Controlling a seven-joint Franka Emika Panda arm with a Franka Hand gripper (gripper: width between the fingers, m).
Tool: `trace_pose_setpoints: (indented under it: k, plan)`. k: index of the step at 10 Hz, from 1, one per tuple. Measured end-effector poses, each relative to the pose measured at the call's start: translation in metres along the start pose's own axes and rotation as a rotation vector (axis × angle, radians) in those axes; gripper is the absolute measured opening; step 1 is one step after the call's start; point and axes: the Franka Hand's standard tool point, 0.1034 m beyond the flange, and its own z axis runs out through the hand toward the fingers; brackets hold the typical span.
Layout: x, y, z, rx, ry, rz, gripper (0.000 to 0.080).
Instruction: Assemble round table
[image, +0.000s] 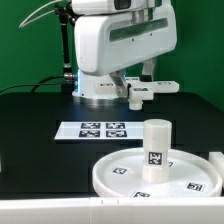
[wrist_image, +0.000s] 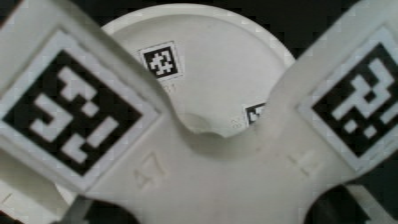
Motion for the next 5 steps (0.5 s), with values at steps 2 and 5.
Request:
trace_pose_setpoints:
  k: [2,5]
  plan:
    - [0.035,0.006,-0.001,0.013,0.003,0.002,0.0448]
    - [0.041,-0.001,0.006,0.015,0.004,0.007,0.0448]
